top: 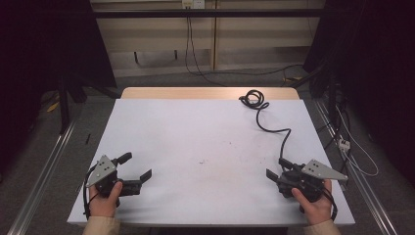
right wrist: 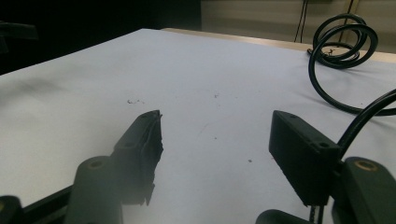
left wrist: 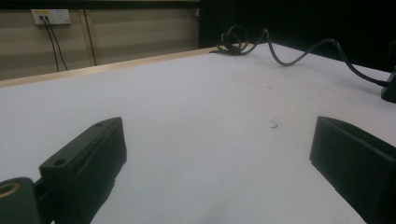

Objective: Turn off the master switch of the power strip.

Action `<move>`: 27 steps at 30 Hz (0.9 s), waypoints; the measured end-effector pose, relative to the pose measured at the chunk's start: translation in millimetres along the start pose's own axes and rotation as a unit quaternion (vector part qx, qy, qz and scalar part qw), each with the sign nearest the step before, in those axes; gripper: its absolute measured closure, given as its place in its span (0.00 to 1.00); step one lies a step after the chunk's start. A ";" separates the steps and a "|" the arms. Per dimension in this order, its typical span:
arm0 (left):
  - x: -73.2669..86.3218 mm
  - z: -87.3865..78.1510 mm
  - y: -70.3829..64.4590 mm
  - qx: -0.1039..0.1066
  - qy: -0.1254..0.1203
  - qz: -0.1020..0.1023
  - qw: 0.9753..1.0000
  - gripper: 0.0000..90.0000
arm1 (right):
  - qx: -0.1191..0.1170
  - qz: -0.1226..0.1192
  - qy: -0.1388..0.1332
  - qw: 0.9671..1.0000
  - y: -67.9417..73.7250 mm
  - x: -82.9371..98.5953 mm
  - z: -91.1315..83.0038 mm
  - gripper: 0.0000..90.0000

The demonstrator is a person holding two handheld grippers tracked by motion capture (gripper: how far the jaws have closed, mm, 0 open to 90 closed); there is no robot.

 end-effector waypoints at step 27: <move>1.9 -0.9 0.3 0.000 0.004 -0.005 1.000 0.04 | -0.028 0.004 0.011 1.000 -18.8 -0.1 -12.0 0.80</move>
Point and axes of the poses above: each handheld gripper's, and its own axes: z roughly forward along the jaws, x roughly out of its underside, y roughly to its left, the point moved 1 cm from there along z, roughly forward along the jaws, and after that the axes turned 12 degrees about -z, right-handed, at the moved point
